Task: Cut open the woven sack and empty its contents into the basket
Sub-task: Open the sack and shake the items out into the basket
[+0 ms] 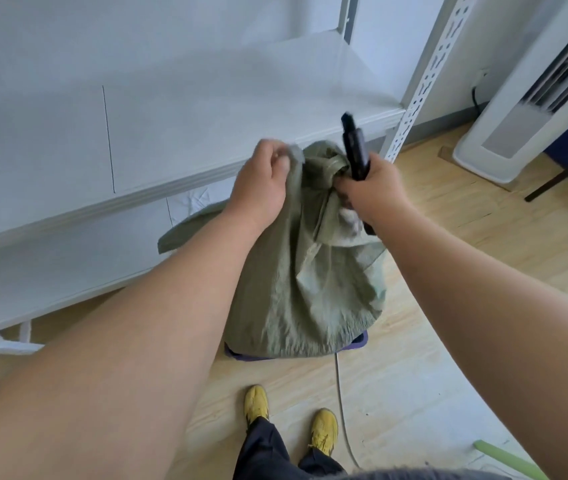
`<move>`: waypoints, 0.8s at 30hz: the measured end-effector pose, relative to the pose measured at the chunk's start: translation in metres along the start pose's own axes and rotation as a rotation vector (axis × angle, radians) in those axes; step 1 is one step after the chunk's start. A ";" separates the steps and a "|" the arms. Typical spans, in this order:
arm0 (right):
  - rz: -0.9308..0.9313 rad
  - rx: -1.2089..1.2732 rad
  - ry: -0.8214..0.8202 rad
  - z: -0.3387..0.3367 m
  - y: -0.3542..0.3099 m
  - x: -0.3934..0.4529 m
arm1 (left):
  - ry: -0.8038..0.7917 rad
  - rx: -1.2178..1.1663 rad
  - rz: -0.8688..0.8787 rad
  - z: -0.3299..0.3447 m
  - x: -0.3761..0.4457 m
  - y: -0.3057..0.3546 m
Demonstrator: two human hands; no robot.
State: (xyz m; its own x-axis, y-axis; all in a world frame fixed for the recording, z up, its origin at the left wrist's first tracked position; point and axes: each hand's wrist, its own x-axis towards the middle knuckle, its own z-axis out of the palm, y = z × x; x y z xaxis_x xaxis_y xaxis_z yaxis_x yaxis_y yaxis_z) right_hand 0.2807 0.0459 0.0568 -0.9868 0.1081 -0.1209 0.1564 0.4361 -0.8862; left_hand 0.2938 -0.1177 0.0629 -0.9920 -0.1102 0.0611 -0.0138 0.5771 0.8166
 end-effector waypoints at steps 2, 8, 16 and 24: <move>0.016 -0.001 -0.108 -0.001 0.000 0.001 | -0.164 0.022 -0.067 0.003 -0.009 -0.005; 0.044 0.270 -0.357 0.003 0.013 -0.002 | -0.018 0.104 -0.214 0.019 -0.015 -0.004; -0.052 0.206 -0.315 0.029 0.034 -0.038 | 0.041 -0.566 -0.658 0.015 0.012 0.004; 0.373 0.516 0.026 0.040 0.042 -0.016 | -0.238 -0.348 -0.300 -0.017 0.005 0.006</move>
State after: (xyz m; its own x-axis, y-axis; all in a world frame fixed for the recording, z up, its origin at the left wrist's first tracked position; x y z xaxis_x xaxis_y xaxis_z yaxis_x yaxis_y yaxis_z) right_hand 0.3016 0.0267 0.0038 -0.8676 0.1937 -0.4580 0.4423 -0.1204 -0.8887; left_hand 0.2907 -0.1290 0.0778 -0.9524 -0.0187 -0.3044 -0.2998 0.2405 0.9232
